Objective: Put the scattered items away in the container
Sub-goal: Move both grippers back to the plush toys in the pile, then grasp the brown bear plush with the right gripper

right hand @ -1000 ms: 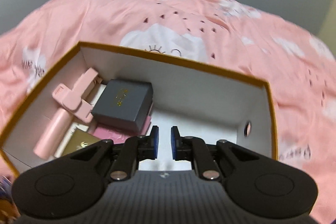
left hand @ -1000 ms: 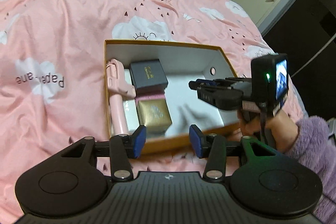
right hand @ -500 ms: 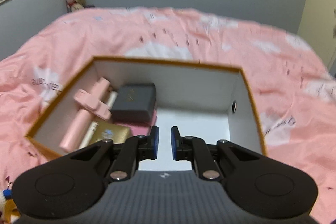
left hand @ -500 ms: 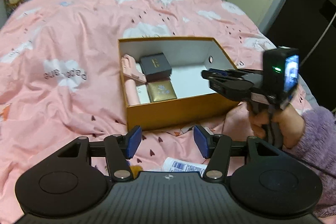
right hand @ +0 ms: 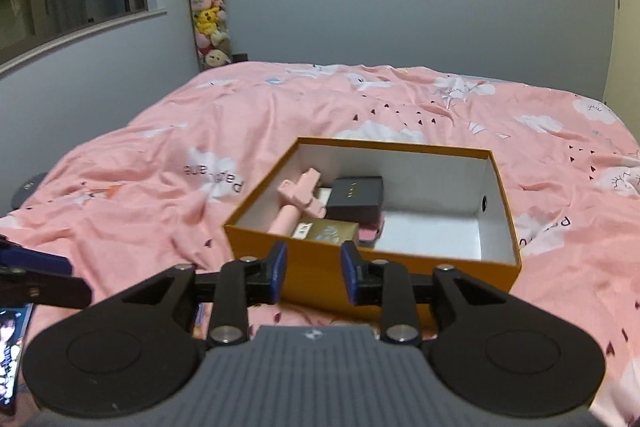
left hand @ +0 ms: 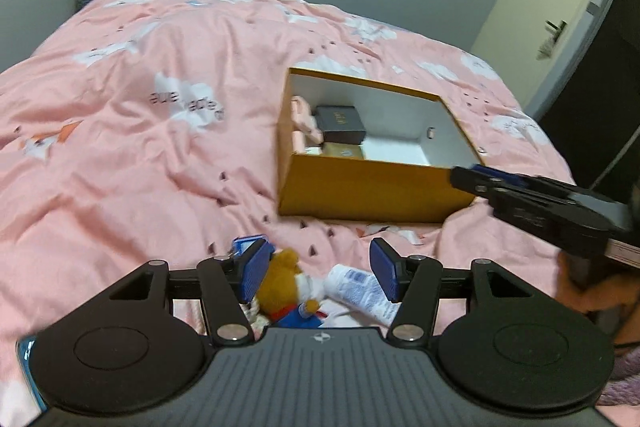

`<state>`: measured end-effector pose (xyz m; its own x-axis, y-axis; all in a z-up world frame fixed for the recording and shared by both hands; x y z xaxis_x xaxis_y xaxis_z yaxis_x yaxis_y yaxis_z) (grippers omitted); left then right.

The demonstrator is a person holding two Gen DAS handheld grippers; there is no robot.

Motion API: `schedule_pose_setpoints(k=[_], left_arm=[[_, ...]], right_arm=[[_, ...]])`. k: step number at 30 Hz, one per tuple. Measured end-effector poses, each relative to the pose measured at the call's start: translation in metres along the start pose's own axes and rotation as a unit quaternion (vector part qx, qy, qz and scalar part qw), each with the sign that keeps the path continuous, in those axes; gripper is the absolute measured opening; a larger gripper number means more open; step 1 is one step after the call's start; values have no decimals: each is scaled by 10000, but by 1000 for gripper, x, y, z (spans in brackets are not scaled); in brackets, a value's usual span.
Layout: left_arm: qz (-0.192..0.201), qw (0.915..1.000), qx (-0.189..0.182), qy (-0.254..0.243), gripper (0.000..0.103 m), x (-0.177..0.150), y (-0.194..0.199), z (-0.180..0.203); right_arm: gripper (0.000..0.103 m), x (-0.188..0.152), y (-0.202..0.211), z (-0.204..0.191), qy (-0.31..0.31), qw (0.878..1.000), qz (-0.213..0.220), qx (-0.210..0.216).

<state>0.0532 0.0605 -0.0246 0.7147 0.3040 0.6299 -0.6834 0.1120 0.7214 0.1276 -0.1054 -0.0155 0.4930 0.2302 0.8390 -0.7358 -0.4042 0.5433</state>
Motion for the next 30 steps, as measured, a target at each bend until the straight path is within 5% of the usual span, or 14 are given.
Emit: schedule_pose_setpoints(k=[6,15,30], left_arm=[[-61,9986,528,39,66,-29,0,-17],[-538,9956,742,214,66,-76,-24,-29],[-997,9882,1004,584,67,-87,-60,-51]], right_arm=[[41,-16,20,-20,-37,9998,70,170],[41,-65,3,-61,57,9946,-689,779],[54,-103,-37,-80,164,9823,-1429,1198]])
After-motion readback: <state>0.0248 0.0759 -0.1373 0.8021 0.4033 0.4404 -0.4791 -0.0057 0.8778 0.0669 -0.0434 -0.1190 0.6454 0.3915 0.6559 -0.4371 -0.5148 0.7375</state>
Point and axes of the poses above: each gripper's, at about its wrist camera, not at the fingertips, and y roughly against the way its jaws point, z to its right, x to its top, the point moved 9 cm from there along -y, roughly the way its jaws point, and after that the axes turned 3 degrees about y, right-handed, at the moved point
